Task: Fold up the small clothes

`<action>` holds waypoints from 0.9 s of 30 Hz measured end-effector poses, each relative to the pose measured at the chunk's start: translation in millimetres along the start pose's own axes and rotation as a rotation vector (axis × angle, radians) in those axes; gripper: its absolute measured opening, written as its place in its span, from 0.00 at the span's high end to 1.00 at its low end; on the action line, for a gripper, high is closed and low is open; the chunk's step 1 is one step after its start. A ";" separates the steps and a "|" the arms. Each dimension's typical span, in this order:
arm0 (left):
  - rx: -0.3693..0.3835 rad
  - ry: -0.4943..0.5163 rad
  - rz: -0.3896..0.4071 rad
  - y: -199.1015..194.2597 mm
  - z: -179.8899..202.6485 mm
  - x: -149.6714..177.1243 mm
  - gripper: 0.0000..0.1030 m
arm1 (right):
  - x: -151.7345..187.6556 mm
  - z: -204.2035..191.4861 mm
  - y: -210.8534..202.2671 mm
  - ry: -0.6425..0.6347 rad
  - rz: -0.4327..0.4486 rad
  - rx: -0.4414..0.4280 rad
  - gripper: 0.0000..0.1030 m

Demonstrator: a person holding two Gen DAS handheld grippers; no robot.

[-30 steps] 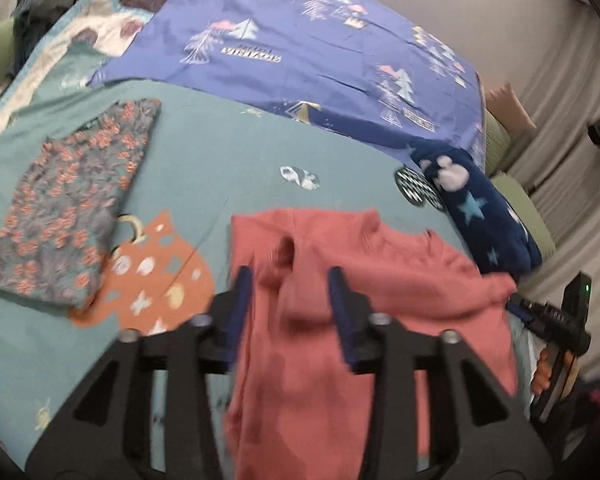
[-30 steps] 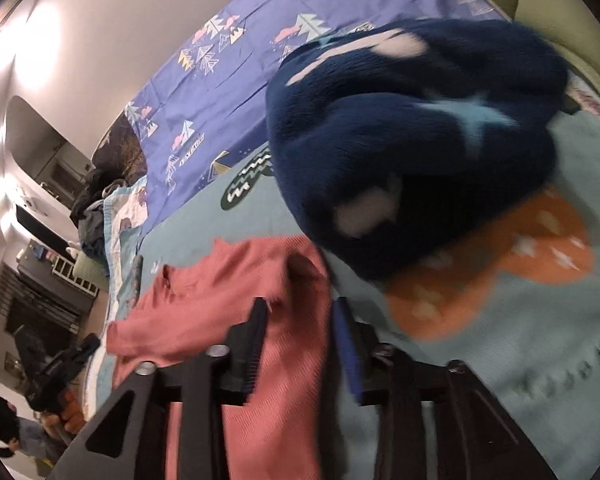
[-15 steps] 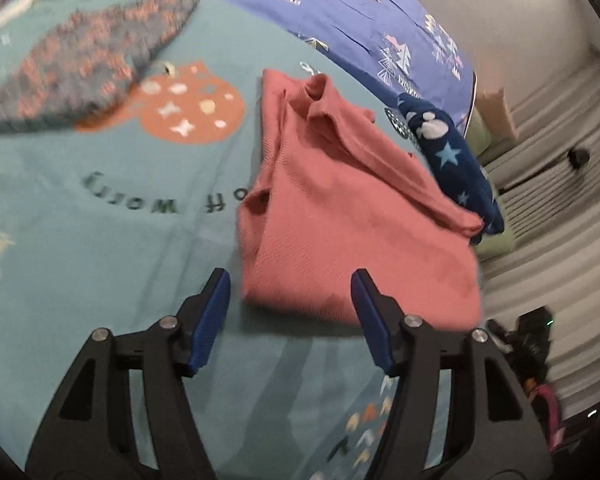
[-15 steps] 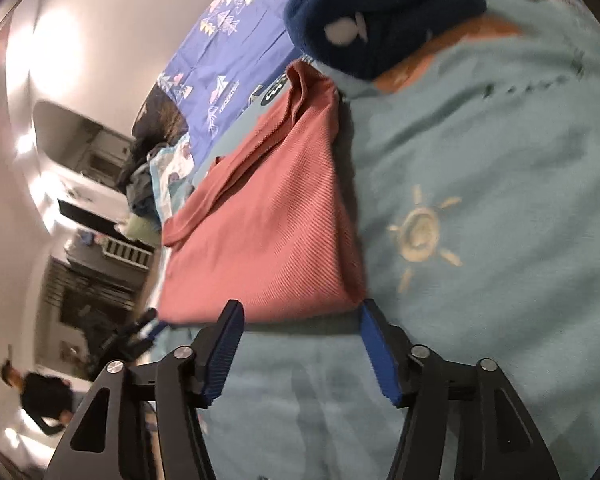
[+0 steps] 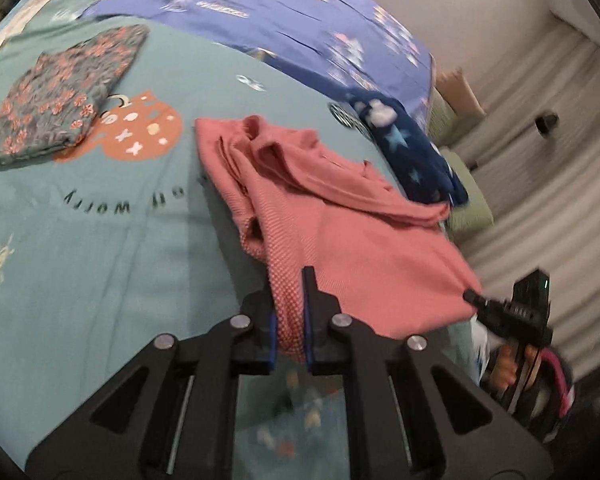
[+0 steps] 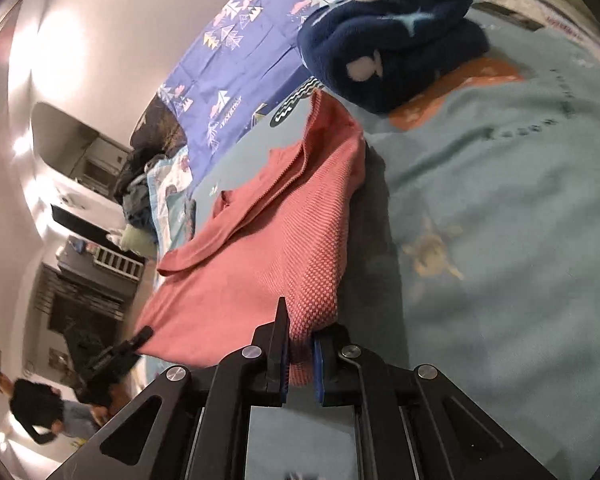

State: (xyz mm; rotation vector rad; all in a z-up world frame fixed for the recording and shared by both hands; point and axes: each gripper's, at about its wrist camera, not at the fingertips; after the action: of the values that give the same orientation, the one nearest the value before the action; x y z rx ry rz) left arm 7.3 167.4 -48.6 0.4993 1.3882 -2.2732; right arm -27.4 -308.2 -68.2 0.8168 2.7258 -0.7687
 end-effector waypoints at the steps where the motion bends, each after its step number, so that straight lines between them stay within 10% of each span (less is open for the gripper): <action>1: -0.003 0.023 -0.009 -6.0 2.3 11.8 0.89 | 9.1 -1.0 -5.5 0.000 -0.013 0.009 0.93; 8: -0.145 0.035 -0.085 -11.7 -14.3 62.5 0.88 | 57.7 18.4 -16.5 0.004 -0.157 0.160 0.81; 11: -0.233 0.044 -0.001 -23.5 -17.7 46.8 0.87 | 38.8 14.0 -28.1 -0.027 -0.099 0.194 0.70; 14: -0.273 0.141 0.122 -28.8 -4.7 22.4 0.65 | 13.5 -6.2 -34.3 -0.198 -0.008 0.304 0.47; 19: -0.347 0.347 0.126 16.6 16.5 -14.4 0.59 | -19.1 -24.6 0.8 -0.450 -0.056 0.405 0.47; 27: -0.365 0.390 0.049 66.8 19.3 -48.1 0.57 | -67.9 -2.1 45.6 -0.439 -0.106 0.402 0.47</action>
State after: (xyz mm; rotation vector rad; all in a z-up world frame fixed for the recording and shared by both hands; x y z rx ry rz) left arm 81.7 131.1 -65.4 0.8692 1.9038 -1.8834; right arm 54.3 -305.5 -64.0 0.4922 2.2663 -1.3655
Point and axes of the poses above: each gripper's, at about its wrist camera, not at the fingertips, and y roughly the way its jaws point, z to its right, x to its underside, and after that the axes turned 10 degrees about -x, right-handed
